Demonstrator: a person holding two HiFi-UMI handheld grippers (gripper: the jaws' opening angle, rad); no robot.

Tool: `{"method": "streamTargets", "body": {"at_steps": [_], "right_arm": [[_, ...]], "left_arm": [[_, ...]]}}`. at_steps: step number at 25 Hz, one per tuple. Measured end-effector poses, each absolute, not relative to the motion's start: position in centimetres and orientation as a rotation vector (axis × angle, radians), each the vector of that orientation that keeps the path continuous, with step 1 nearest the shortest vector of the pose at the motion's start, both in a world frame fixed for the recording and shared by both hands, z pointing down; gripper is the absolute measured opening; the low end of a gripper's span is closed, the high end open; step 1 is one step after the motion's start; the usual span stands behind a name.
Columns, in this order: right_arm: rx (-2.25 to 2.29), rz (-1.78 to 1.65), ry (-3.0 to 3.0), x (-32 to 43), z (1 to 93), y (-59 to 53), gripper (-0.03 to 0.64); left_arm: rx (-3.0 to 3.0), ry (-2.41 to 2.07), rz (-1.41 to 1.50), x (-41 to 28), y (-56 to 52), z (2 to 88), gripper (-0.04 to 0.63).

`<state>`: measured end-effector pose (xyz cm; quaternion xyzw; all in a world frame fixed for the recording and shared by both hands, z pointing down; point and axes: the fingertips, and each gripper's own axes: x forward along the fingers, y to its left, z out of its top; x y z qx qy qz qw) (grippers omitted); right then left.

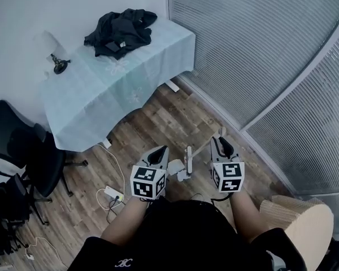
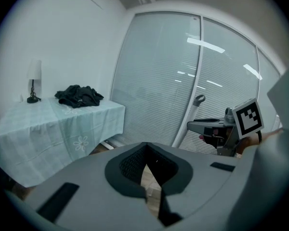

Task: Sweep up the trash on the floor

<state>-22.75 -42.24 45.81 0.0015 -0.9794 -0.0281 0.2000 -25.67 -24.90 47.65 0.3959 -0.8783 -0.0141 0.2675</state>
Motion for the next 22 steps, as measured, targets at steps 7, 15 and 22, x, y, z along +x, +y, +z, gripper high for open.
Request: {"method": "streamTargets", "body": {"at_steps": [7,15,22], "right_arm": [[0.073,-0.027,-2.848,-24.9,38.3,-42.1,0.097],[0.134,-0.016,-2.978,-24.6,30.0,-43.2,0.097],[0.150,-0.024,-2.992,-24.0,28.4,-43.6,0.095]], "left_arm": [[1.157,-2.468,-0.010,-28.9,-28.9,41.1,-0.005],[1.236,-2.578,0.009,-29.7,-32.2,33.2,-0.005],[1.277,-2.553,-0.002,-29.1,-33.3,32.9,-0.005]]}}
